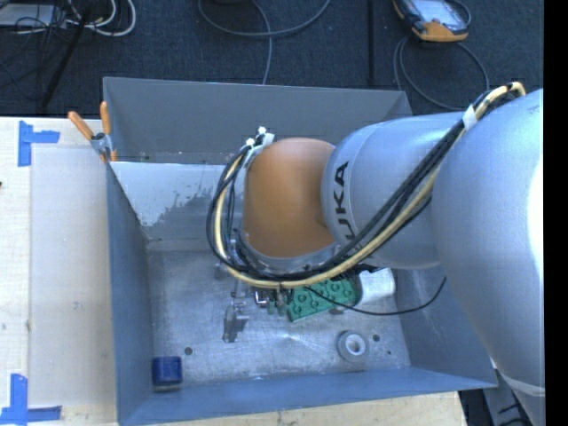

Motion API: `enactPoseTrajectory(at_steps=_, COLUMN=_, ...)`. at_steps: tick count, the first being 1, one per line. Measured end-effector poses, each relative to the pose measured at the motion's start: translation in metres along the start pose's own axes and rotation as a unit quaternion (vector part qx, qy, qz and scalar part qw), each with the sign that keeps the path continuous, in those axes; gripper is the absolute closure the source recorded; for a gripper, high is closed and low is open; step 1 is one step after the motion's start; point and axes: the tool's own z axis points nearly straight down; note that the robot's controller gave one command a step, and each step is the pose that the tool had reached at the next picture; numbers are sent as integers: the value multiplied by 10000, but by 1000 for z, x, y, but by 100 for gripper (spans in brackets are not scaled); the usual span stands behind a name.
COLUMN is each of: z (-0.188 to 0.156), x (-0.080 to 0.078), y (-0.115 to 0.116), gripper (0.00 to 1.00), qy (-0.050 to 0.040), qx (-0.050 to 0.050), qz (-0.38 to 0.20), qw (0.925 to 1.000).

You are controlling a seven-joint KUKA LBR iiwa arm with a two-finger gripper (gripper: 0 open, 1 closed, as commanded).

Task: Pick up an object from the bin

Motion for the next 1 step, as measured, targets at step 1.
enactPoseTrajectory(at_steps=1, z=31, x=-41, y=-69, gripper=0, qy=-5, qx=23, qz=-634, qw=9980)
